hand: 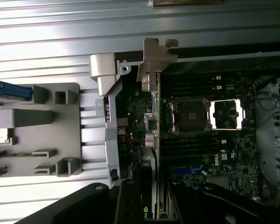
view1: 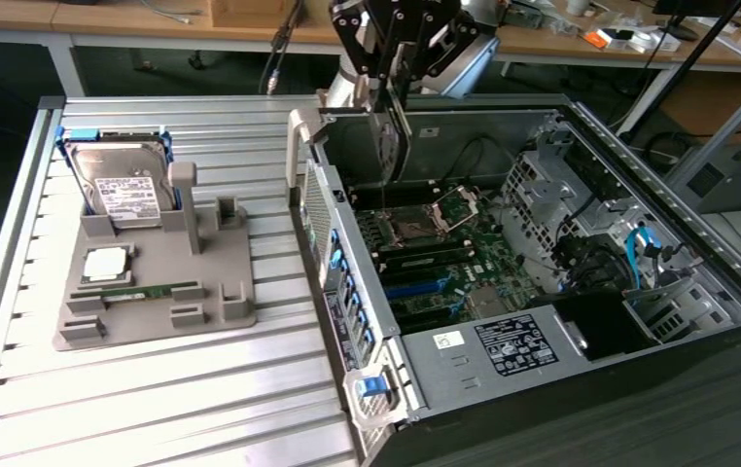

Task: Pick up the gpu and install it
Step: 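Pick up the gpu and move the gpu toward the slot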

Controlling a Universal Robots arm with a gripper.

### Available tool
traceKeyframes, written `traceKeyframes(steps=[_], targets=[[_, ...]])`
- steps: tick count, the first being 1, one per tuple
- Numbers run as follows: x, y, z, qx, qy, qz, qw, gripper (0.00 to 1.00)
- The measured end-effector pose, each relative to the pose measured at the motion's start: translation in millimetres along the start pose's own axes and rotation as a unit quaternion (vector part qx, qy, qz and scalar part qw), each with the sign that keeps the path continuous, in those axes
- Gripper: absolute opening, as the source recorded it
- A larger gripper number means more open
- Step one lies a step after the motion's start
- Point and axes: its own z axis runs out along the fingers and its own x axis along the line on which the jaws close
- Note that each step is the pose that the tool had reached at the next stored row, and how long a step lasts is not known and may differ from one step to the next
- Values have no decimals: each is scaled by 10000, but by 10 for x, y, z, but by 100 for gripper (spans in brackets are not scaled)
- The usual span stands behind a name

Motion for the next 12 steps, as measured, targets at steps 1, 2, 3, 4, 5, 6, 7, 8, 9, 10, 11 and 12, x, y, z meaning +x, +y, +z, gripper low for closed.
traceKeyframes(steps=[1,2,3,4,5,6,7,8,9,10,11,12], targets=[[-20,1,5,0,0,0,10000,27],[-36,2,9,0,0,0,10000,27],[-58,4,15,0,0,0,10000,27],[-76,5,21,0,1,0,10000,27],[-91,5,28,0,1,-1,10000,27],[-104,5,35,0,0,-1,10000,27],[-116,4,43,-1,0,0,10000,27],[-127,3,50,-1,0,0,10000,27],[-141,1,60,-1,0,0,10000,27],[-154,-1,68,0,0,0,10000,27],[-167,-3,77,0,0,0,10000,27],[-180,-5,84,0,0,0,10000,27]])
